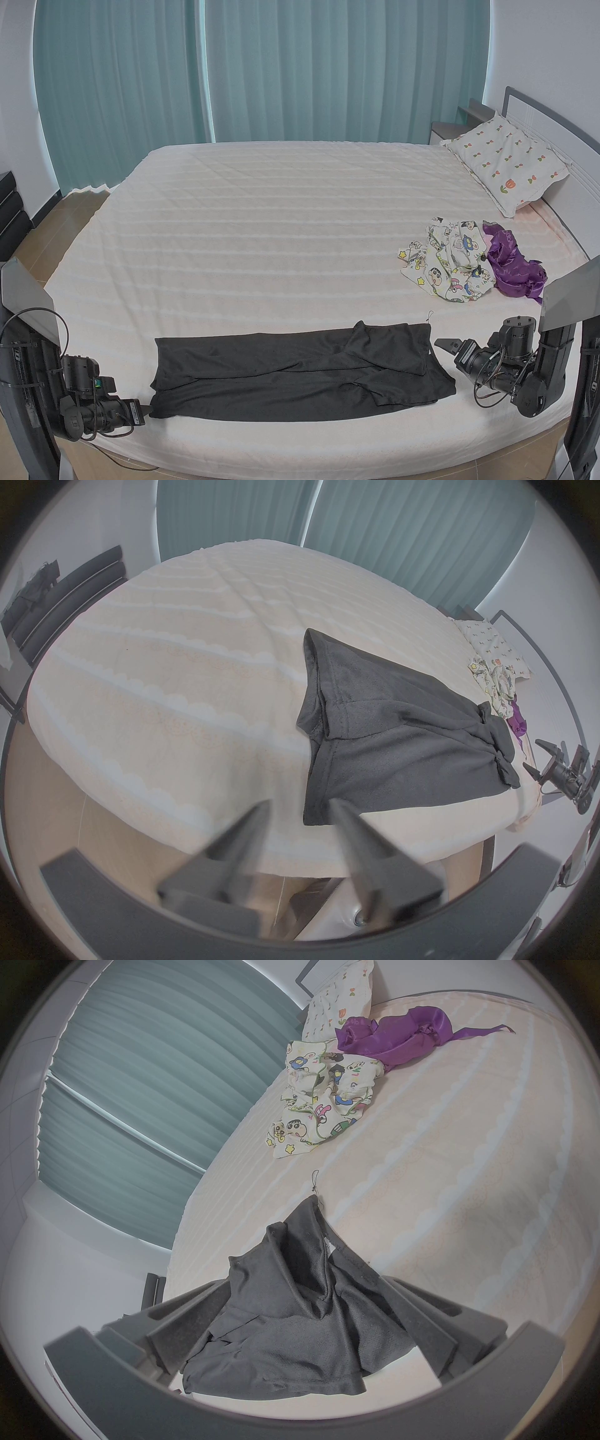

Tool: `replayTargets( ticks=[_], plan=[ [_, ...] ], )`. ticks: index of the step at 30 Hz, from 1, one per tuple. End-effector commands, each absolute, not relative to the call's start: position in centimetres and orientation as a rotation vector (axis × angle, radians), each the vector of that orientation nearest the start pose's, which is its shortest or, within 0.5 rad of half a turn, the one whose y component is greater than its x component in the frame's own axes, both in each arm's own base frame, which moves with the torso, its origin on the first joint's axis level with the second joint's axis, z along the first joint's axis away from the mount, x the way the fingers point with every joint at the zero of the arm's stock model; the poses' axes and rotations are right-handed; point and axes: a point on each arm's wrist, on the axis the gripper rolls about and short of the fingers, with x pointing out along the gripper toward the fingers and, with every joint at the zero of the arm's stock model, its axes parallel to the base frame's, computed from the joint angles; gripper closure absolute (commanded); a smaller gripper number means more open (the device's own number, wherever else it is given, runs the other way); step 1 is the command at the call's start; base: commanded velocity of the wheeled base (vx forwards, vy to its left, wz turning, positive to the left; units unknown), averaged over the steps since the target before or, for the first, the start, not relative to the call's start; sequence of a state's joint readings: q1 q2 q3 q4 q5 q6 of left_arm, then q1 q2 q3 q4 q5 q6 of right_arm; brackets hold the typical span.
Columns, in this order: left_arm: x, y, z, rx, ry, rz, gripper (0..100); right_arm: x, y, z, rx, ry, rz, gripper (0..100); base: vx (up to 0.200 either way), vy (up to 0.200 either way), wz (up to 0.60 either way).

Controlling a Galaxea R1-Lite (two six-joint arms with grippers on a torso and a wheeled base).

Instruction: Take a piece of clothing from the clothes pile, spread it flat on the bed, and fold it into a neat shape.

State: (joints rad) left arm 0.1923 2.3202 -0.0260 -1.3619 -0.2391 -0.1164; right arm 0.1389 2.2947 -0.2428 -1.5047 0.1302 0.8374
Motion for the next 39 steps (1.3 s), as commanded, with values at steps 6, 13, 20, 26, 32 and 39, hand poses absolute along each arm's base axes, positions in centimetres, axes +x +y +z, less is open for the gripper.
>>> replayTargets(
  ticks=[6,13,20,26,32,39],
  plan=[
    [21.0,3.9,-3.1,-0.333,0.838,-0.017,0,26.9,4.1,-1.9,0.807,0.626,0.018,0,0.000,0.000,0.00],
    [26.0,2.5,-2.2,-0.519,0.711,-0.028,0,26.9,4.1,-2.1,0.806,0.631,0.014,0,0.000,0.000,0.00],
    [29.1,1.8,-3.5,-0.493,0.789,-0.081,0,27.0,4.0,-2.2,0.806,0.626,0.015,0,0.000,0.000,0.00],
    [29.2,1.8,-5.2,-0.375,0.821,-0.114,0,27.1,4.0,-2.5,0.802,0.633,0.011,0,0.000,0.000,0.00],
    [29.6,1.8,-5.5,-0.337,0.816,-0.129,0,27.0,4.0,-2.5,0.796,0.634,0.013,0,0.000,0.000,0.00],
    [30.7,1.7,-5.8,-0.286,0.792,-0.114,0,27.0,4.0,-2.6,0.788,0.638,0.013,0,0.000,0.000,0.00]
  ],
)
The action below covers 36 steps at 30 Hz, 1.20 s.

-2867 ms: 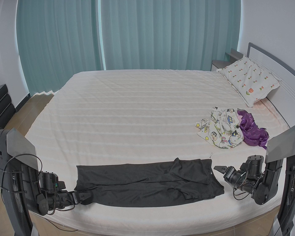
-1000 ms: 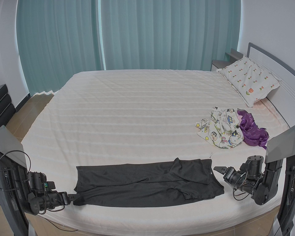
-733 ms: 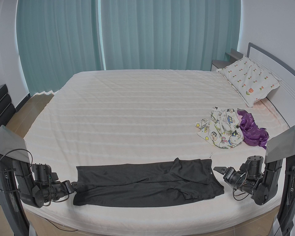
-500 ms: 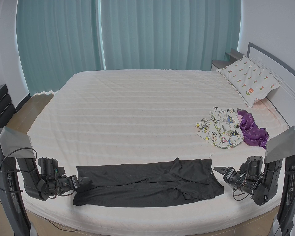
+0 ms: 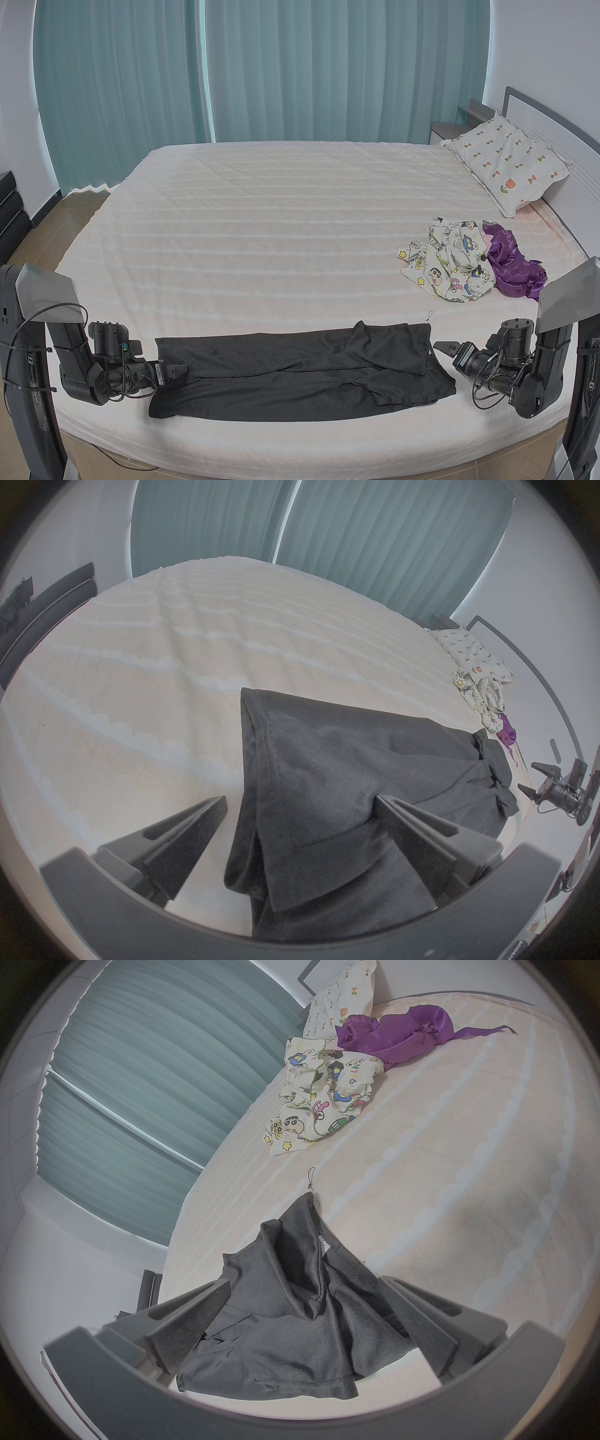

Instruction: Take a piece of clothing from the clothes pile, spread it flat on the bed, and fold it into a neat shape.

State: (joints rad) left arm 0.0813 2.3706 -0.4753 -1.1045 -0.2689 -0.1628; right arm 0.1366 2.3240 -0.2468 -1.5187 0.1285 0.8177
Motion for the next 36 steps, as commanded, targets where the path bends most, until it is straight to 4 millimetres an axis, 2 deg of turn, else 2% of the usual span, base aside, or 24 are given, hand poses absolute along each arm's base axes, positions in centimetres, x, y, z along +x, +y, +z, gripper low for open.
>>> replayTargets(
  ticks=[1,14,15,22,28,29,36],
  plan=[
    [30.9,1.6,-5.9,-0.284,0.795,-0.115,0,27.0,4.0,-2.7,0.787,0.639,0.013,0,0.000,0.000,0.00],
    [31.5,0.0,-6.0,-0.271,0.794,-0.163,0,27.0,4.0,-2.7,0.781,0.640,0.014,0,0.000,0.000,0.00],
    [31.5,0.0,-6.1,-0.271,0.794,-0.164,100,27.0,4.0,-2.7,0.781,0.640,0.014,0,0.000,0.000,0.00],
    [31.2,-0.2,-6.2,-0.274,0.838,-0.164,100,27.0,4.0,-2.7,0.781,0.642,0.013,0,0.000,0.000,0.00],
    [31.4,0.0,-5.2,-0.276,0.829,-0.157,100,27.0,4.0,-2.7,0.782,0.640,0.014,0,0.000,0.000,0.00],
    [31.2,0.1,-4.4,-0.278,0.830,-0.154,100,27.0,4.0,-2.7,0.782,0.642,0.013,0,0.000,0.000,0.00],
    [30.9,1.5,-1.9,-0.296,0.842,-0.112,100,26.9,3.9,-2.7,0.782,0.641,0.011,0,0.000,0.000,0.00]
  ],
)
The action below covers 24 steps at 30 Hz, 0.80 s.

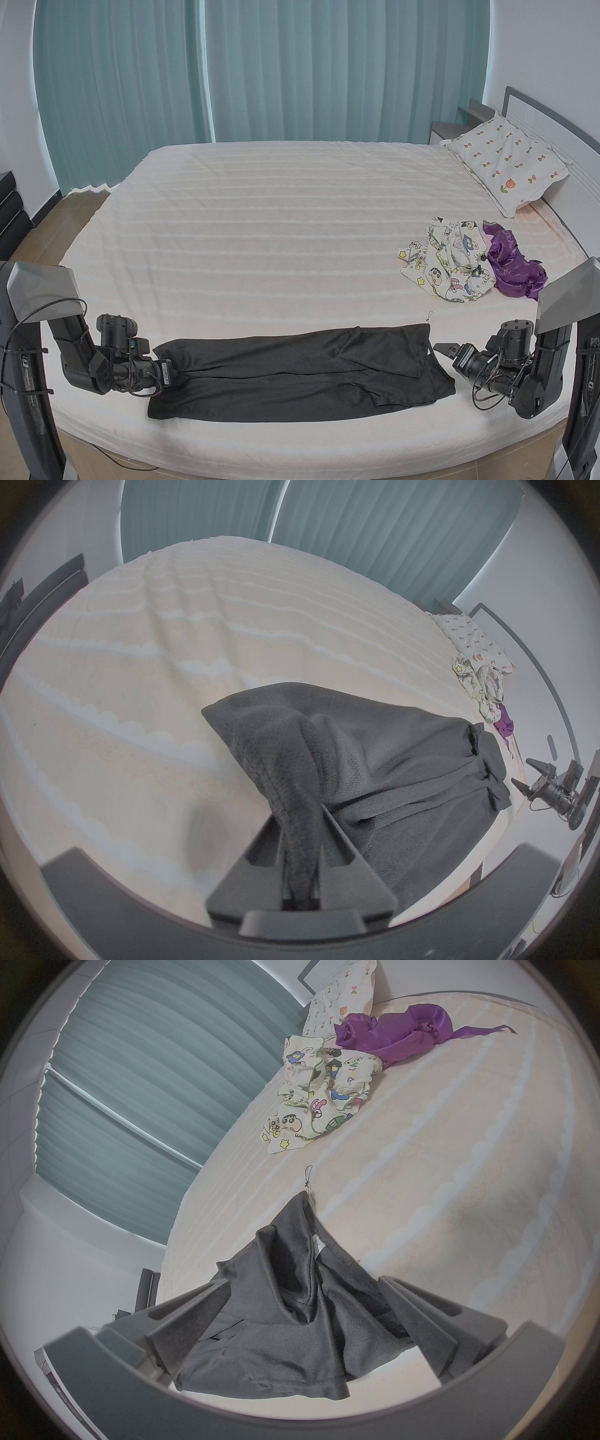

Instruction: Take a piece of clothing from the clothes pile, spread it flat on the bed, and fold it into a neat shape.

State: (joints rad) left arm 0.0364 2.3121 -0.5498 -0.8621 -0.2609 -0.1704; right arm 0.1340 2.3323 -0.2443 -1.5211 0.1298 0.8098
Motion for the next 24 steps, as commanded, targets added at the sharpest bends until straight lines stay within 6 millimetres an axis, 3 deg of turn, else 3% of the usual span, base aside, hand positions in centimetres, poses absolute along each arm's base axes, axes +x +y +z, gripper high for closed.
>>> replayTargets(
  ticks=[1,11,20,22,24],
  plan=[
    [30.9,1.5,-1.9,-0.296,0.842,-0.112,100,26.9,3.9,-2.7,0.782,0.641,0.011,0,0.000,0.000,0.00],
    [30.8,4.4,-0.7,-0.330,0.824,-0.035,100,26.8,3.8,-2.7,0.784,0.626,0.017,0,0.000,0.000,0.00],
    [30.9,8.8,3.2,-0.422,0.792,0.014,100,26.8,3.8,-2.8,0.784,0.629,0.012,0,0.000,0.000,0.00],
    [30.6,11.1,4.5,-0.457,0.779,0.061,100,26.8,3.8,-2.8,0.784,0.629,0.012,0,0.000,0.000,0.00],
    [30.6,11.2,4.6,-0.460,0.779,0.066,100,26.8,3.8,-2.8,0.784,0.629,0.012,0,0.000,0.000,0.00]
  ],
)
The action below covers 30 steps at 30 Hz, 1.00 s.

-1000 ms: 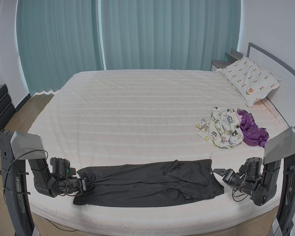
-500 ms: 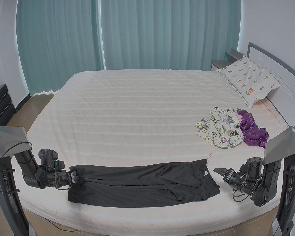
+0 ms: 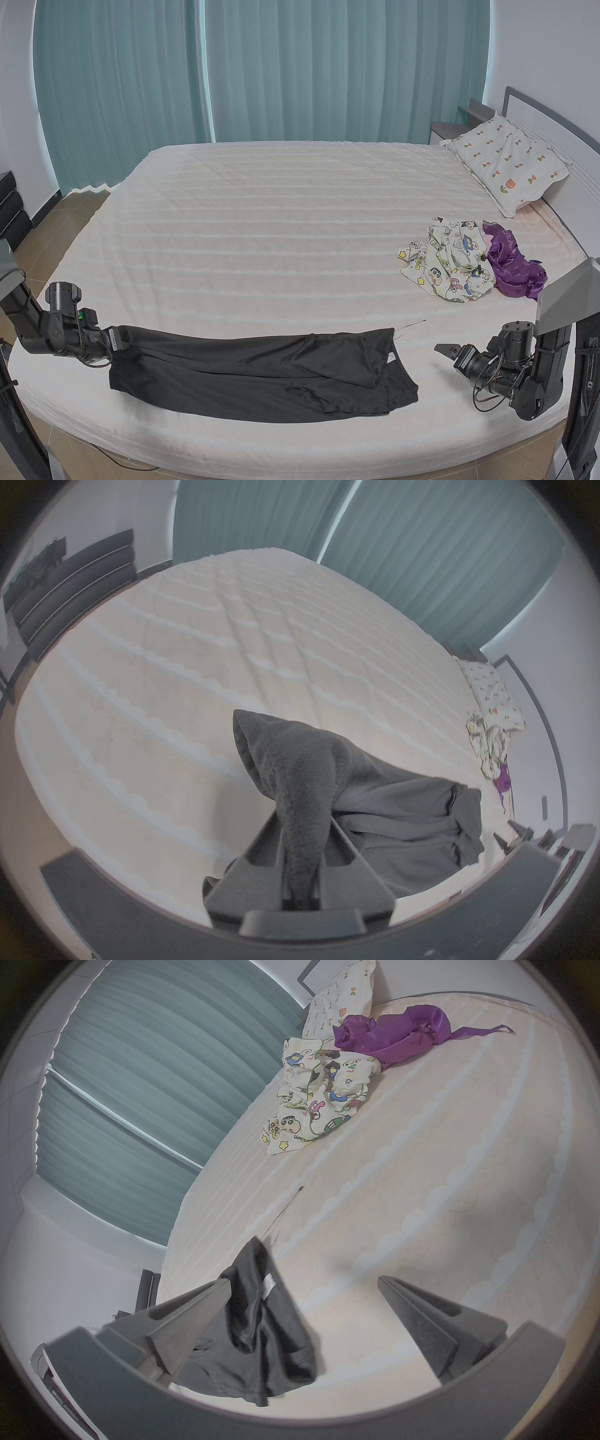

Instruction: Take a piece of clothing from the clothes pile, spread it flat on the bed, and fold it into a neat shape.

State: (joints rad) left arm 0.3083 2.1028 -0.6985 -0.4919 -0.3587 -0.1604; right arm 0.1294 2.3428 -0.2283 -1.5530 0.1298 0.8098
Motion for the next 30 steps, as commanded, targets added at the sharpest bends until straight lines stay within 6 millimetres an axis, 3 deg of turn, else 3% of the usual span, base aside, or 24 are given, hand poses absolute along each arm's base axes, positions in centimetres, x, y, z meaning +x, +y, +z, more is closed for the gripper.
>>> replayTargets(
  ticks=[1,3,8,18,23,25,30],
  plan=[
    [30.5,11.9,5.2,-0.466,0.767,0.084,100,26.8,3.8,-2.8,0.784,0.629,0.012,0,0.000,0.000,0.00],
    [30.3,12.3,6.2,-0.471,0.750,0.095,100,26.8,3.8,-2.8,0.784,0.628,0.013,0,0.000,0.000,0.00],
    [30.0,11.6,6.3,-0.467,0.760,0.098,100,26.9,3.4,-2.7,0.790,0.618,0.001,0,0.000,0.000,0.00],
    [30.0,2.6,8.2,-0.572,0.794,0.054,100,26.7,2.6,-2.1,0.806,0.606,0.001,0,0.000,0.000,0.00],
    [29.6,0.6,8.3,-0.568,0.806,0.046,100,26.8,2.2,-2.0,0.811,0.593,-0.008,0,0.000,0.000,0.00],
    [29.3,-1.6,8.2,-0.564,0.815,0.069,100,26.7,1.8,-1.5,0.827,0.588,0.011,0,0.000,0.000,0.00],
    [29.0,-4.4,8.2,-0.540,0.826,0.055,100,26.3,1.7,-1.1,0.836,0.597,0.035,0,0.000,0.000,0.00]
  ],
)
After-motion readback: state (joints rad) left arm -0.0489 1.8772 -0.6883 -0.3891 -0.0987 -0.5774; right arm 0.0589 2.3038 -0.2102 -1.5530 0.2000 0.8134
